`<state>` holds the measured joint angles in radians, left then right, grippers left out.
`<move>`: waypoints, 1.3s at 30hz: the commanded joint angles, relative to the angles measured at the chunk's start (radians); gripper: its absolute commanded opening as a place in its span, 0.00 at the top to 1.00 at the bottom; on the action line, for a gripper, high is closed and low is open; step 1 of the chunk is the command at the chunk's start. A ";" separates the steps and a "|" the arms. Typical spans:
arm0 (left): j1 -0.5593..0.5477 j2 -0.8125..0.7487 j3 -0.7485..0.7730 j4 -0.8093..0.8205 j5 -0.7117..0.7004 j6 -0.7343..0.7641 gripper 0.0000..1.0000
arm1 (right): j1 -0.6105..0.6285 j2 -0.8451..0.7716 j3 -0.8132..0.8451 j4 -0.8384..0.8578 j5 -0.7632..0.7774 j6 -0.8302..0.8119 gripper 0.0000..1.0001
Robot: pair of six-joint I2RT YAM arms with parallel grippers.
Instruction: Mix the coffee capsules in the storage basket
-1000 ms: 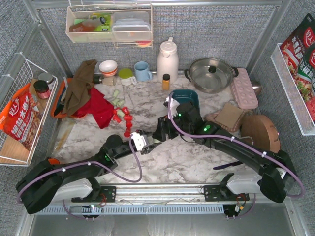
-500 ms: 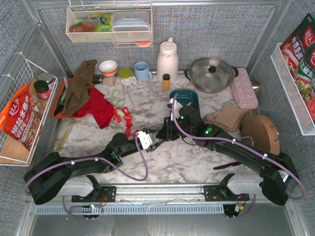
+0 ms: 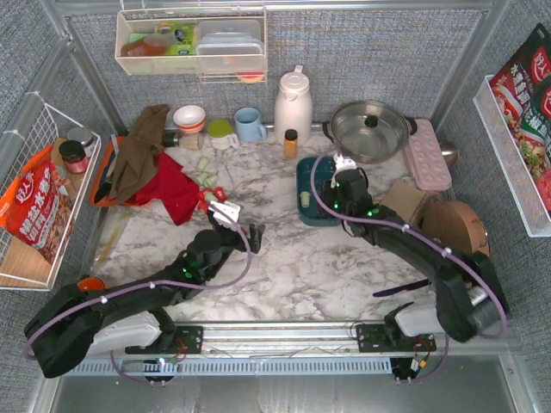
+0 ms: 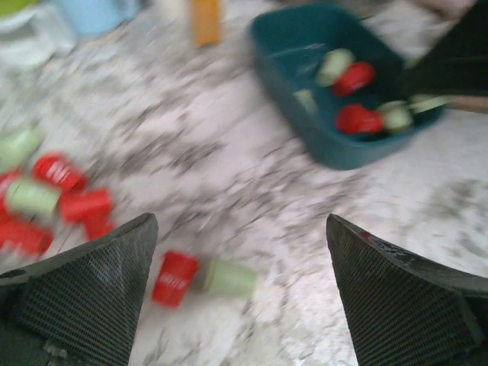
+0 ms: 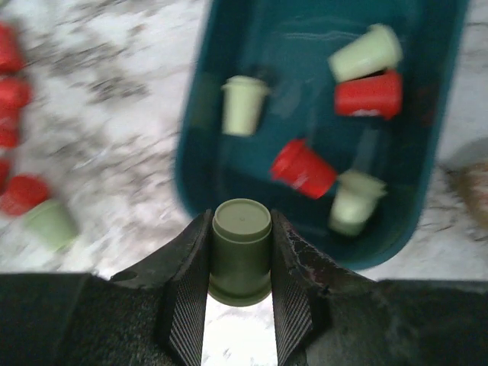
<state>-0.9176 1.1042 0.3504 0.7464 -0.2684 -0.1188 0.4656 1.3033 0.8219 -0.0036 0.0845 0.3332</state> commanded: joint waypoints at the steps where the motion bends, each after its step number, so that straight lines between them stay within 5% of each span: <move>1: 0.029 -0.014 0.047 -0.403 -0.335 -0.266 0.01 | -0.063 0.150 0.059 0.116 0.079 -0.058 0.71; 7: 0.133 -0.062 0.054 -0.661 -0.357 -0.440 0.01 | -0.076 0.316 0.159 0.122 0.079 -0.114 0.30; 11: 0.236 -0.096 0.041 -0.770 -0.330 -0.522 0.01 | -0.077 0.282 0.158 0.083 0.074 -0.134 0.19; 25: 0.413 0.083 0.158 -0.888 -0.252 -0.698 0.01 | -0.076 -0.165 -0.104 0.001 0.025 -0.149 0.18; 33: 0.414 0.245 0.299 -1.015 -0.268 -0.855 0.01 | -0.078 -0.221 -0.126 0.004 0.068 -0.171 0.18; 37: 0.414 0.354 0.379 -1.119 -0.271 -0.950 0.30 | -0.079 -0.215 -0.130 0.005 0.074 -0.180 0.18; 39: 0.414 0.413 0.418 -1.179 -0.273 -0.999 0.32 | -0.079 -0.214 -0.130 0.004 0.078 -0.185 0.18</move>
<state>-0.5049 1.4403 0.7136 -0.2863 -0.5320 -0.9916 0.3870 1.0882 0.6918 -0.0120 0.1455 0.1665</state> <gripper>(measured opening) 0.678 0.824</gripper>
